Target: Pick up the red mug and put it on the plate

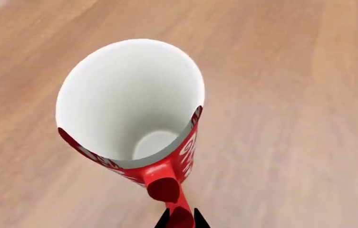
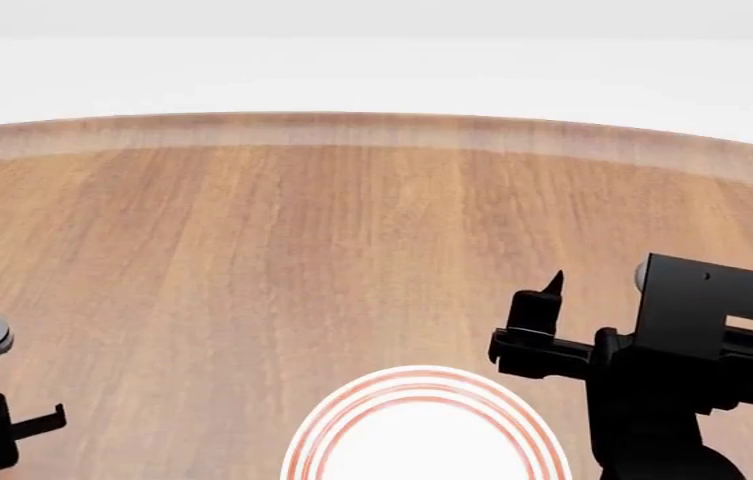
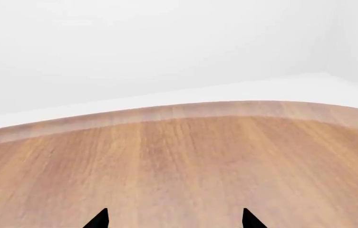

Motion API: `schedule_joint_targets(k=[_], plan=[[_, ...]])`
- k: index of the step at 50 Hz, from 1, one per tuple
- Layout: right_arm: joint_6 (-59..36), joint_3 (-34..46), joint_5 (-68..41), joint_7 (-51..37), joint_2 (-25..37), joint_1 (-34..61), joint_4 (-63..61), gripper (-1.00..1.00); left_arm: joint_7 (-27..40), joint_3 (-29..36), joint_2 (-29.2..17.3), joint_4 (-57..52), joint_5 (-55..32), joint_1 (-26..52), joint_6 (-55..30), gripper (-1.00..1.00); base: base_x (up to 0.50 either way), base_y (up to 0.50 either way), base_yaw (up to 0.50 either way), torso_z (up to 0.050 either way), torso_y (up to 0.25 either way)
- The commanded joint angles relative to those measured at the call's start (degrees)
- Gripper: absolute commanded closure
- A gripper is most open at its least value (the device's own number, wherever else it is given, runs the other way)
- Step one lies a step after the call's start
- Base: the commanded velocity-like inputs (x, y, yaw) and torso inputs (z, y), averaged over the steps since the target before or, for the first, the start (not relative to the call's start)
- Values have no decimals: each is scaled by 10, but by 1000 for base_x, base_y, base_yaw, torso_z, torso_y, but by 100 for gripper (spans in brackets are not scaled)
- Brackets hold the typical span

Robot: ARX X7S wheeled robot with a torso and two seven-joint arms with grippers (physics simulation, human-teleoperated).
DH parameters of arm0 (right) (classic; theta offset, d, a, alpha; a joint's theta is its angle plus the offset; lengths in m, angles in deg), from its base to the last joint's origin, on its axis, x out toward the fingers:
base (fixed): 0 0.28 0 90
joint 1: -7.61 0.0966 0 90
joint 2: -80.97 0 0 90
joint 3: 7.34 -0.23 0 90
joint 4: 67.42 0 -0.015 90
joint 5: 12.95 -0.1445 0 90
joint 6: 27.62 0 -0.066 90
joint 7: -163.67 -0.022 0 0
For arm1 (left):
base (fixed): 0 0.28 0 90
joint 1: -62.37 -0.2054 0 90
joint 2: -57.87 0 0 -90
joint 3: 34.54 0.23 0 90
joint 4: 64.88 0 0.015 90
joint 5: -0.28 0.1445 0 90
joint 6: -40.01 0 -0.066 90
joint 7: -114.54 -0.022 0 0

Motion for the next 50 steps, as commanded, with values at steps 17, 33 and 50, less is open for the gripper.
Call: schedule_joint_targets(k=[17, 33, 50], plan=[[1, 7, -5, -5, 0, 7, 8, -100, -151, 209, -3, -110, 6, 16, -73, 100, 0, 0, 0, 0, 1], [-4, 7, -12, -10, 1, 12, 4, -100, -201, 292, 21, -94, 18, 47, -63, 100, 0, 0, 0, 0, 0], [-8, 3, -20, -17, 4, 14, -2, -100, -240, 355, 56, -80, 24, 74, -49, 100, 0, 0, 0, 0, 1]])
